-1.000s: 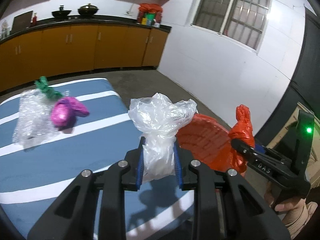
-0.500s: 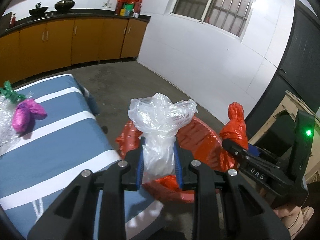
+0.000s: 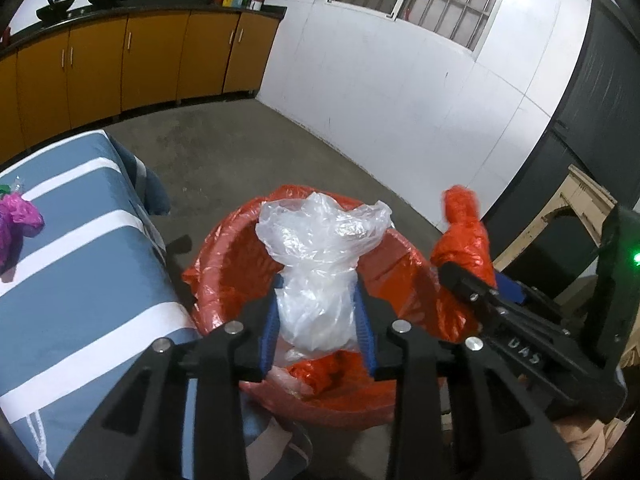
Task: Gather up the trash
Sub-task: 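Open both tools to drop the bags into the basket, then move both open tools back to the table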
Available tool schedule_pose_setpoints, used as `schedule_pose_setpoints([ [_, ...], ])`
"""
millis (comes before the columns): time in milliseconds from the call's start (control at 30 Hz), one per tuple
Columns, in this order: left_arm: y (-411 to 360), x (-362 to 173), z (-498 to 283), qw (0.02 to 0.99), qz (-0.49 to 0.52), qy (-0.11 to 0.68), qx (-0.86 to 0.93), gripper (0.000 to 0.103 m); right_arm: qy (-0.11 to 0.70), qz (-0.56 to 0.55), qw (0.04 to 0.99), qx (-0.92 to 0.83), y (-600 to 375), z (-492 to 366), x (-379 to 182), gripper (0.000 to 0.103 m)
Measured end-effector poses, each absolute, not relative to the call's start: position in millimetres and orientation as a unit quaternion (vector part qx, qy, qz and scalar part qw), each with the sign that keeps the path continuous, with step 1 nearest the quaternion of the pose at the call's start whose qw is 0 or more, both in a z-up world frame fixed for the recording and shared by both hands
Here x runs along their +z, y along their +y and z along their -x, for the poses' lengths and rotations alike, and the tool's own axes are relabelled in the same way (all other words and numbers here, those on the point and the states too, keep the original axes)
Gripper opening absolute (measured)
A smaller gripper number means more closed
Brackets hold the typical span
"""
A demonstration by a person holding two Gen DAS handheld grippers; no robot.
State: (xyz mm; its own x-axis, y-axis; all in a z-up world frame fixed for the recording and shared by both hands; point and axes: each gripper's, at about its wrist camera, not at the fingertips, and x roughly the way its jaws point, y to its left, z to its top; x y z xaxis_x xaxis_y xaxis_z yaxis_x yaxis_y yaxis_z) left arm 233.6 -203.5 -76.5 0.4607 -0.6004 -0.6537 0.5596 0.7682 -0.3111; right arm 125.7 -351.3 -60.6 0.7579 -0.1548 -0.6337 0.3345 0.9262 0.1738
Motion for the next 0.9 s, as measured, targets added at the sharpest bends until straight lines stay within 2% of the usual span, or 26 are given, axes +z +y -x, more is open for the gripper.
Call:
schedule_pose_setpoints([
  [133, -205.8, -86.5, -237.8, 0.848, 0.027, 0.406, -0.34, 0.042, 0.325, -0.14, 0.926, -0.133, -353.3, -125.2, -64.1, 0.065],
  [333, -190.7, -91.5, -240.9, 0.857, 0.024, 0.406, -0.317, 0.051, 0.331, -0.138, 0.923, -0.138, -353.6, -123.4, -67.4, 0.065],
  [400, -182.7, -92.3, -241.0, 0.864, 0.025, 0.402, -0.303, 0.057, 0.332, -0.132, 0.923, -0.141, -353.3, -124.4, -66.5, 0.065],
  [700, -119.3, -89.6, -236.0, 0.904, 0.008, 0.372, -0.211, 0.072, 0.329, -0.11, 0.931, -0.115, -330.5, -131.3, -60.8, 0.065],
  [900, -64.5, -88.2, -235.7, 0.924, 0.012, 0.358, -0.135, 0.074, 0.325, -0.094, 0.938, -0.08, -297.9, -146.4, -52.9, 0.065],
])
